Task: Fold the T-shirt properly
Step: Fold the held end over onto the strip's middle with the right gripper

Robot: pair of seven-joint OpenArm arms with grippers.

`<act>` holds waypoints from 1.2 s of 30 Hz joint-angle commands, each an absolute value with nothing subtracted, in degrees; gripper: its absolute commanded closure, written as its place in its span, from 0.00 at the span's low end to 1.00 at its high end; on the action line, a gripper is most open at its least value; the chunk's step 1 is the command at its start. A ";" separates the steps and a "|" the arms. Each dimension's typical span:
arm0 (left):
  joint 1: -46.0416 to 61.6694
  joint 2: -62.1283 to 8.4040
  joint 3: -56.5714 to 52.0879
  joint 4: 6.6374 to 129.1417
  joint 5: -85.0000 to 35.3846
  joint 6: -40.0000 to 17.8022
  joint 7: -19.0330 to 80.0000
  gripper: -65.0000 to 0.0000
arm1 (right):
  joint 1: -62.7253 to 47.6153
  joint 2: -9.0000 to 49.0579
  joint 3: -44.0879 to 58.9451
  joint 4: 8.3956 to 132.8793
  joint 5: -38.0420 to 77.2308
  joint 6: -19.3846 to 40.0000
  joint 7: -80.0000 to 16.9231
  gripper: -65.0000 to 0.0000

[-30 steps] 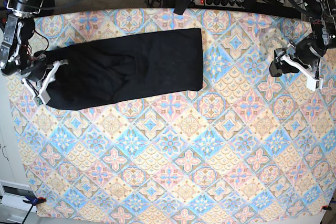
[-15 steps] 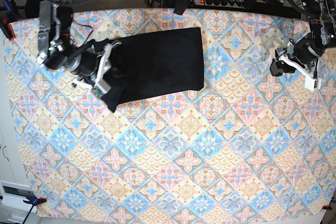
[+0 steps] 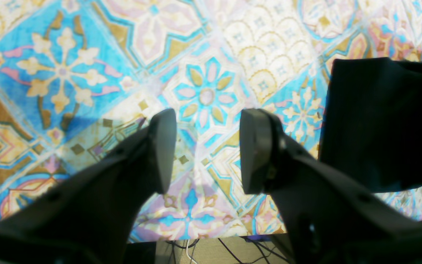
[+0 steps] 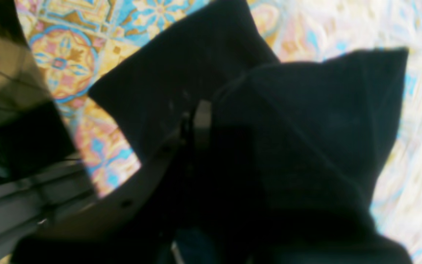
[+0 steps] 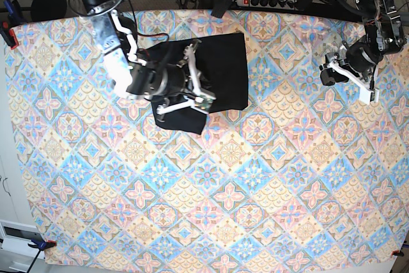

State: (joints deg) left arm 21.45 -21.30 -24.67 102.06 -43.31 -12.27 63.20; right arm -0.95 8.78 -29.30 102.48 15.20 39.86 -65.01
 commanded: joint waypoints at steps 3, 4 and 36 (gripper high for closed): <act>21.32 -22.20 -24.92 102.99 -43.74 -12.44 62.37 0.60 | 1.45 7.96 -33.45 101.32 12.62 40.00 -64.22 0.98; 21.32 -22.20 -24.92 102.99 -43.74 -12.44 62.37 0.60 | 1.80 7.08 -34.33 100.97 11.74 40.00 -64.22 0.97; 21.49 -22.11 -24.75 102.99 -43.74 -12.44 60.44 0.60 | 6.11 10.68 -44.62 106.07 8.22 40.00 -61.85 0.57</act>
State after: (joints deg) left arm 21.61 -21.26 -24.51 102.00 -43.31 -12.27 61.45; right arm 5.13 10.72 -45.32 104.88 8.73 40.10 -62.59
